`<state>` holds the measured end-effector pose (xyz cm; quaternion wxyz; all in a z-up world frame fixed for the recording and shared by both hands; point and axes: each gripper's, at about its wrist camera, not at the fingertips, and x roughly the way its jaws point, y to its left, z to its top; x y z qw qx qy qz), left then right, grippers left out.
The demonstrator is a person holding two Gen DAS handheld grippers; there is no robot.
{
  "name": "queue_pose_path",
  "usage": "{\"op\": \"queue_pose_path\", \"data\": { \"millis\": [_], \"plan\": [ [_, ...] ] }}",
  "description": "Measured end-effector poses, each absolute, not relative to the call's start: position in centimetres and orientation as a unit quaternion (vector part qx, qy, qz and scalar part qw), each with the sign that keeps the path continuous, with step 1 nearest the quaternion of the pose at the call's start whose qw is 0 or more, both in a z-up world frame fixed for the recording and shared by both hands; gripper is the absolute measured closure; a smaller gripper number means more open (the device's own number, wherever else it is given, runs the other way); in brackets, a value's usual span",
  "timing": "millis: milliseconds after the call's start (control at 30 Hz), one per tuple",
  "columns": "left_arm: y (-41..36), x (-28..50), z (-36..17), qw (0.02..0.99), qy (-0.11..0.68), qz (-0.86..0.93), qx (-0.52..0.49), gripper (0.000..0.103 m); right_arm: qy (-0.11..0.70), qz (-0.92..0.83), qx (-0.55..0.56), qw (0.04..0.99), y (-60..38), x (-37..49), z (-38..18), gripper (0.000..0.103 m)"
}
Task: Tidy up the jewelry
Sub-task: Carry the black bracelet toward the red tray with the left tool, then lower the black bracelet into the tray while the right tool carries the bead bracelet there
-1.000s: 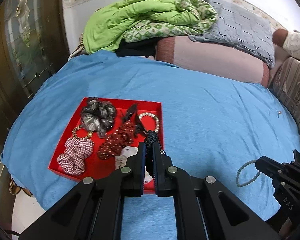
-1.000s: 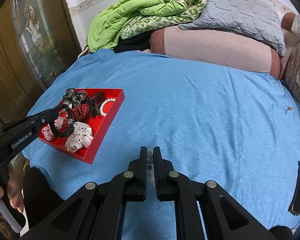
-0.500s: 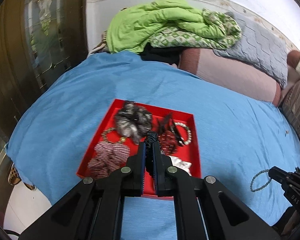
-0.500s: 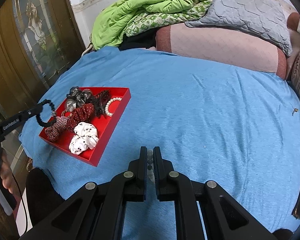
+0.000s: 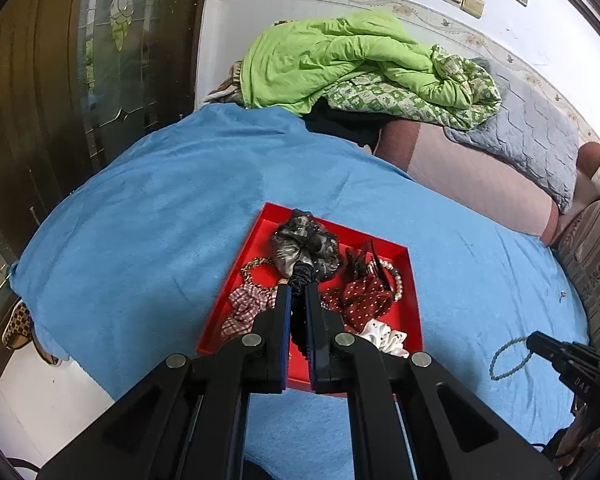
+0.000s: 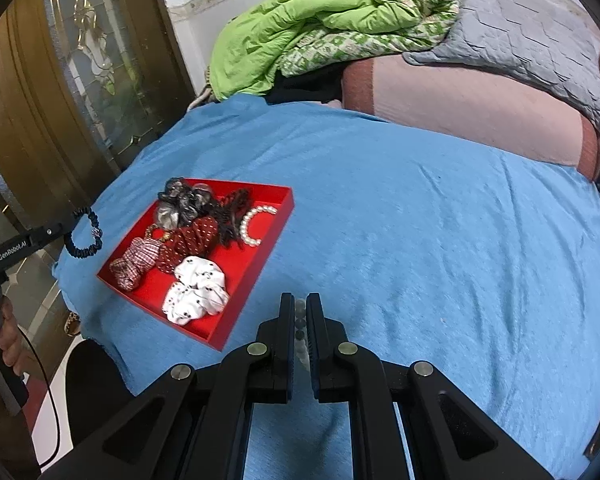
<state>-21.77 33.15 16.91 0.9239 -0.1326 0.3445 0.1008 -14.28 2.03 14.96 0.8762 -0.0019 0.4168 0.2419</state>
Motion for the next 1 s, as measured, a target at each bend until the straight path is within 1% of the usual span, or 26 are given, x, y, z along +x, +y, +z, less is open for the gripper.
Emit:
{"op": "queue_pose_path", "data": {
  "millis": [500, 733, 1000],
  "plan": [
    [32.8, -20.5, 14.7, 0.914, 0.372, 0.114, -0.112, 0.097, 0.403, 0.311, -0.019, 0.861, 6.6, -12.6, 17.1, 0.096],
    [33.0, -20.0, 13.4, 0.909, 0.384, 0.107, -0.121, 0.097, 0.408, 0.329, -0.028, 0.851, 8.8, -12.3, 17.4, 0.096],
    [31.8, -19.5, 12.7, 0.908, 0.395, 0.09, -0.108, 0.097, 0.404, 0.344, -0.044, 0.846, 11.2, -12.5, 17.8, 0.096]
  ]
}}
